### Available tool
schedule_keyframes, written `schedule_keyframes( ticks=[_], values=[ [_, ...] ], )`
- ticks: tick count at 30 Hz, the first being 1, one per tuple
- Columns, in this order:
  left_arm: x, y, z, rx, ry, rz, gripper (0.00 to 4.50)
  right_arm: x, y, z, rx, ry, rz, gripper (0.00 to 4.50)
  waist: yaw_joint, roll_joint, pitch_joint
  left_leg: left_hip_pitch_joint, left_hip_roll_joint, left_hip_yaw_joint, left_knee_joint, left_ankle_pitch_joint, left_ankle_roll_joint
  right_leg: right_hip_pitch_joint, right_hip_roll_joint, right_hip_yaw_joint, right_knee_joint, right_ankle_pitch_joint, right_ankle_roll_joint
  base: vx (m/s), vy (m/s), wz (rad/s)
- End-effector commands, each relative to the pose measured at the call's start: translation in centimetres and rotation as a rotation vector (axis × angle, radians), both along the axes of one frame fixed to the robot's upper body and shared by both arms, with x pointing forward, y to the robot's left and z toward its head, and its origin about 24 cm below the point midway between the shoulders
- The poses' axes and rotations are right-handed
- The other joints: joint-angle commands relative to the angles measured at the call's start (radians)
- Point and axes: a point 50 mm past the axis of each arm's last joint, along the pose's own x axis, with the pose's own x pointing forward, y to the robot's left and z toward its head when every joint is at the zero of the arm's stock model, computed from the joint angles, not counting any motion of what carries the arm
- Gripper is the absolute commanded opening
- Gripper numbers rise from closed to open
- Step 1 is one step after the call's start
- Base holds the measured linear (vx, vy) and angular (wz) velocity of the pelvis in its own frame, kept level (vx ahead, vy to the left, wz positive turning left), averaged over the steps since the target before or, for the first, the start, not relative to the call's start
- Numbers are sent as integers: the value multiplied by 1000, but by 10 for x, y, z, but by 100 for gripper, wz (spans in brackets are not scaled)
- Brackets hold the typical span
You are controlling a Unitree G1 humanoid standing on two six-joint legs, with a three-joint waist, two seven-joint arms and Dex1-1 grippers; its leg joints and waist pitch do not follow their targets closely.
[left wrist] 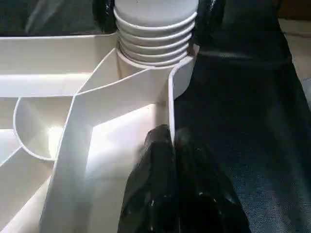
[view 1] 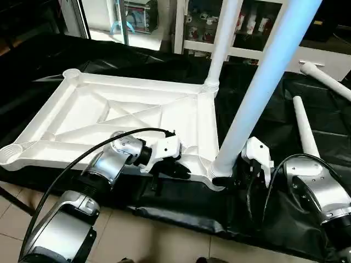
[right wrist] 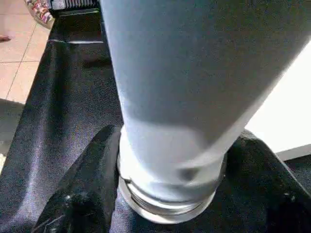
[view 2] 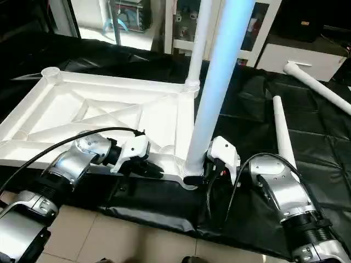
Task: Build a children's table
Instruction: Rotate leg to tighten
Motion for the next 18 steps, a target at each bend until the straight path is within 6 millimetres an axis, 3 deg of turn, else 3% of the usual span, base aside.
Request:
schedule_keyframes(
  ticks=[1, 8, 10, 11, 12, 14, 16, 17, 18],
  values=[
    [-9, 4, -20, 58, 73, -5, 0, 2, 0, -1, -12, -1, -3, 270, 4, -16, -65, -7, 34, -14, -69, -188, 96, 64, -34, 44, -73, -326, -189, 0, 0, 0],
    [1, -6, -17, -23, 58, 148, 0, 11, -4, -19, 53, 49, -273, 269, -7, -17, -60, -7, 32, -17, -76, -235, 68, 58, -32, 41, -85, -407, -166, 0, 0, 0],
    [7, -17, -13, -89, 50, 212, 0, 14, 1, -31, 73, 69, -408, 269, -14, -20, -56, -3, 29, -17, -76, -269, 51, 53, -31, 39, -94, -472, -145, 0, 0, 0],
    [7, -17, -13, -91, 50, 214, 0, 14, 1, -31, 74, 70, -412, 269, -20, -22, -56, -7, 28, -25, -80, -287, 40, 58, -34, 35, -101, -537, -110, 0, 0, 0],
    [10, -24, -11, -118, 41, 259, 0, 18, 6, -36, 88, 69, -496, 269, -21, -23, -56, -8, 28, -26, -80, -286, 41, 59, -35, 35, -103, -545, -102, 0, 0, 0],
    [16, -33, -10, -131, 4, 327, 0, 25, 16, -40, 120, 65, -657, 269, -24, -18, -55, -1, 28, -26, -82, -301, 42, 51, -35, 34, -111, -569, -89, 0, 0, 0],
    [18, -38, -9, -136, -11, 353, 0, 28, 23, -43, 138, 72, -730, 269, -33, -13, -54, -3, 29, -31, -87, -319, 27, 52, -34, 28, -115, -583, -84, 0, 0, 0],
    [22, -45, -7, -149, -42, 405, 0, 34, 36, -46, 144, 55, -831, 269, -41, -9, -52, -4, 28, -37, -90, -340, 6, 51, -33, 24, -119, -603, -65, 0, 0, 0],
    [25, -49, -5, -156, -59, 433, 0, 36, 43, -48, 140, 46, -872, 269, -43, -6, -52, 4, 28, -36, -91, -361, 1, 47, -32, 22, -123, -608, -68, 0, 0, 0]
  ],
)
